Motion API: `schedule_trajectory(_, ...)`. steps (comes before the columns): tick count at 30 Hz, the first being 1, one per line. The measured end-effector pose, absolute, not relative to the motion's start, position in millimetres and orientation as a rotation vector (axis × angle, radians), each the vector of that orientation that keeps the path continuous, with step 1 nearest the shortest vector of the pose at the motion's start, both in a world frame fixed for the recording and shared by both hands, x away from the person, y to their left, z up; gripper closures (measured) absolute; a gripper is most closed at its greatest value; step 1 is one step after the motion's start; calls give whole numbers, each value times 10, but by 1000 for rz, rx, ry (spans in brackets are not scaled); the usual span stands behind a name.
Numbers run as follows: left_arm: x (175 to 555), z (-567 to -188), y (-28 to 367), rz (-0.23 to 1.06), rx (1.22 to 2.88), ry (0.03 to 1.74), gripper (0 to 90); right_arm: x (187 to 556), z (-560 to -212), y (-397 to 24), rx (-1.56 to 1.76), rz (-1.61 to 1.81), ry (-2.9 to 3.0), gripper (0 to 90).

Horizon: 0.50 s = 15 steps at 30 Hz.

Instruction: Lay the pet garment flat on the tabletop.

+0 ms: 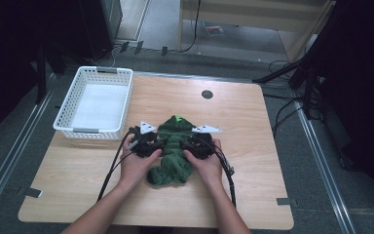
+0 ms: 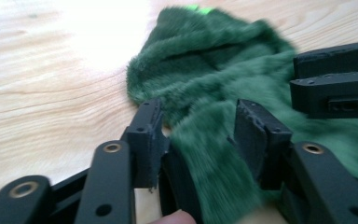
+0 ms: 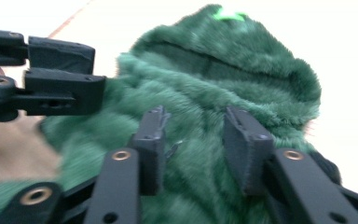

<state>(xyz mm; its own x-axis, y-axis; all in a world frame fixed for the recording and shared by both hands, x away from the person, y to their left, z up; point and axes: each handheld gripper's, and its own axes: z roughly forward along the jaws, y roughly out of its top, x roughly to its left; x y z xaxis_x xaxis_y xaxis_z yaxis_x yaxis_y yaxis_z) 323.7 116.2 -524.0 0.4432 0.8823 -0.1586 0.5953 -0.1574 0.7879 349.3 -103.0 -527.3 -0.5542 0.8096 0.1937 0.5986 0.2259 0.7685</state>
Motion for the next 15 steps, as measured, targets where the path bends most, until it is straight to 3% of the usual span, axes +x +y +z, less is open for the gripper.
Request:
schedule_trajectory(7, 2740, -5204, 1433, 409, 1815, 1233, 480, 2922, -4962, -1020, 1157, 1311, 2266, 458)
schedule_trajectory(12, 2436, -5326, 1554, 326, 1810, 1247, 511, 2671, -4940, -900, 1073, 1314, 2360, 374)
schedule_trajectory(15, 2340, -5431, 1556, 308, 1832, 1241, 511, 2607, -5003, -798, 1030, 1261, 2391, 378)
